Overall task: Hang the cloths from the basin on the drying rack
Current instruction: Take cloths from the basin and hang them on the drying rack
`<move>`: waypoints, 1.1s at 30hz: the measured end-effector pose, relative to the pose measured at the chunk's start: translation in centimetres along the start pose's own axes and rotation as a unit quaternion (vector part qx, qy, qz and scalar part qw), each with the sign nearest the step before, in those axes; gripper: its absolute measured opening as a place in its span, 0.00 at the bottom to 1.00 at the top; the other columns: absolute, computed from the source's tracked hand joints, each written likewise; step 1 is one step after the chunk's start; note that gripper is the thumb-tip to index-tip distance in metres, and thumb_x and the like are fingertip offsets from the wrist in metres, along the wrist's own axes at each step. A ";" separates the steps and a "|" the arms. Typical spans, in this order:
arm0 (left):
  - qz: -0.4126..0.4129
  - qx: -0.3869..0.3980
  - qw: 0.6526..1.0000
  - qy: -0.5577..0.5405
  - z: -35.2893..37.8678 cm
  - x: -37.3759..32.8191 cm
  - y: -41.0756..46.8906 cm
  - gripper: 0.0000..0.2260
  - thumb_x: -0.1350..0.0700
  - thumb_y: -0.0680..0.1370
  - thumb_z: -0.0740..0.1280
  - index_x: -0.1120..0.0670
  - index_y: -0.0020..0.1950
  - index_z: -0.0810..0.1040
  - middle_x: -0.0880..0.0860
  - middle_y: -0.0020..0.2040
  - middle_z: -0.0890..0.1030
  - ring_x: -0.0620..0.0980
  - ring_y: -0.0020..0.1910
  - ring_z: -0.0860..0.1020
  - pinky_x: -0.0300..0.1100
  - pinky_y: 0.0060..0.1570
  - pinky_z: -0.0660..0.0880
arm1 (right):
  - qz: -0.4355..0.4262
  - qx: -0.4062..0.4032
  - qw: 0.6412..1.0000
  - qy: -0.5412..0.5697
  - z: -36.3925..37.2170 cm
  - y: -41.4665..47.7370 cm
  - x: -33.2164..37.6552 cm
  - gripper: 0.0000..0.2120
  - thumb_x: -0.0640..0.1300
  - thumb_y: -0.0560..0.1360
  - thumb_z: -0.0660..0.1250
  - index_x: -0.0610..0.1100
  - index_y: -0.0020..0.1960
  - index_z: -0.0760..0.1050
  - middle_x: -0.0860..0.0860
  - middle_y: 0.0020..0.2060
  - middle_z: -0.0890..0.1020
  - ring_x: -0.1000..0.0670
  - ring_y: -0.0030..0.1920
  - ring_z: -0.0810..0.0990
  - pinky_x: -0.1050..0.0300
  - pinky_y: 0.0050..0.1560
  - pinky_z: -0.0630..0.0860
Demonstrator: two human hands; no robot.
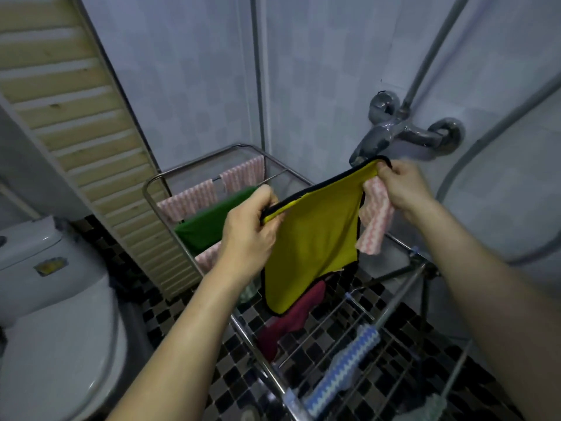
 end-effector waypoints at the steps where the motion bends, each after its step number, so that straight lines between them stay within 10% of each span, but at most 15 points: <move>1: 0.006 -0.004 1.000 0.003 0.0 -0.1 0.4 0.10 0.59 0.75 0.66 0.56 0.38 0.66 0.56 0.33 0.70 0.55 0.34 0.68 0.45 0.34 0.63 | -0.009 -0.017 1.000 0.012 0.0 0.1 0.1 0.17 0.44 0.81 0.60 0.47 0.34 0.70 0.50 0.31 0.73 0.59 0.27 0.70 0.62 0.30 0.67; 12: -0.121 0.030 0.985 -0.116 4.2 5.8 0.4 0.16 0.63 0.77 0.67 0.54 0.36 0.64 0.47 0.32 0.65 0.39 0.31 0.64 0.34 0.32 0.62 | -0.055 -0.004 0.988 -0.147 2.2 2.4 -2.3 0.14 0.46 0.81 0.60 0.42 0.41 0.77 0.47 0.32 0.76 0.49 0.37 0.74 0.55 0.37 0.65; 22: -0.246 0.189 0.951 -0.017 9.3 13.4 -2.6 0.15 0.52 0.78 0.68 0.55 0.38 0.65 0.52 0.32 0.68 0.45 0.30 0.65 0.41 0.30 0.62 | 0.066 0.028 0.967 -0.245 5.5 4.4 -9.3 0.16 0.43 0.80 0.59 0.41 0.35 0.72 0.42 0.35 0.78 0.40 0.42 0.80 0.53 0.39 0.68; 33: -0.276 0.060 0.953 -0.107 9.2 14.6 3.1 0.12 0.55 0.80 0.64 0.53 0.38 0.66 0.48 0.31 0.68 0.39 0.27 0.66 0.33 0.29 0.63 | 0.152 -0.080 0.973 -0.156 6.8 7.3 -10.1 0.18 0.53 0.81 0.56 0.41 0.43 0.75 0.44 0.42 0.78 0.44 0.47 0.77 0.57 0.44 0.66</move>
Point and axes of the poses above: each hand's wrist, its own y-axis towards the middle knuckle, its own z-axis out of the palm, x = y × z, the point moved 5 cm from there along y, towards the middle knuckle
